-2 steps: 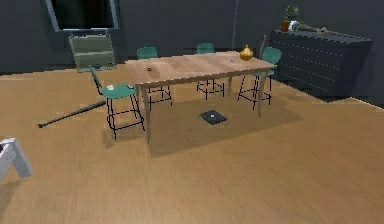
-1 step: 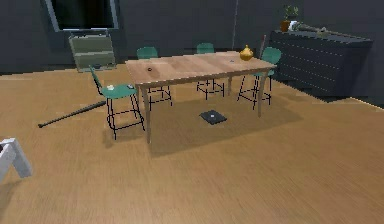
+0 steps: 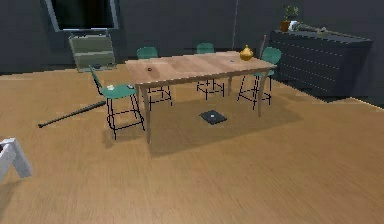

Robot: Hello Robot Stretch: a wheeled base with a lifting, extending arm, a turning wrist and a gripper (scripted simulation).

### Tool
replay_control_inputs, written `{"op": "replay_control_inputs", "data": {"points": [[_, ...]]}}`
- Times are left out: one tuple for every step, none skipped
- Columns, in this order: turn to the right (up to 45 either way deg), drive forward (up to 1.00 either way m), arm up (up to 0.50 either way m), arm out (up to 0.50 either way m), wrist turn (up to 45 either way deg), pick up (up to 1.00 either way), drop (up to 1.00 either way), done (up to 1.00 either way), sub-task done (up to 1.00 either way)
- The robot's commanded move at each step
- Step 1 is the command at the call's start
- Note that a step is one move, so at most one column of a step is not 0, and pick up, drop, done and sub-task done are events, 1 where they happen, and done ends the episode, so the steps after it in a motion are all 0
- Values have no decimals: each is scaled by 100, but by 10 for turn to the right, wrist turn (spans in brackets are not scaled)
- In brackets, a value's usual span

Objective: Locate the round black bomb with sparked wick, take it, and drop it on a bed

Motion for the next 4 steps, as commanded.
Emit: {"op": "replay_control_inputs", "data": {"points": [[0,0,0,0,450,0,0,0,0],[0,0,0,0,450,0,0,0,0],[0,0,0,0,180,0,0,0,0],[0,0,-30,0,0,0,0,0,0]]}}
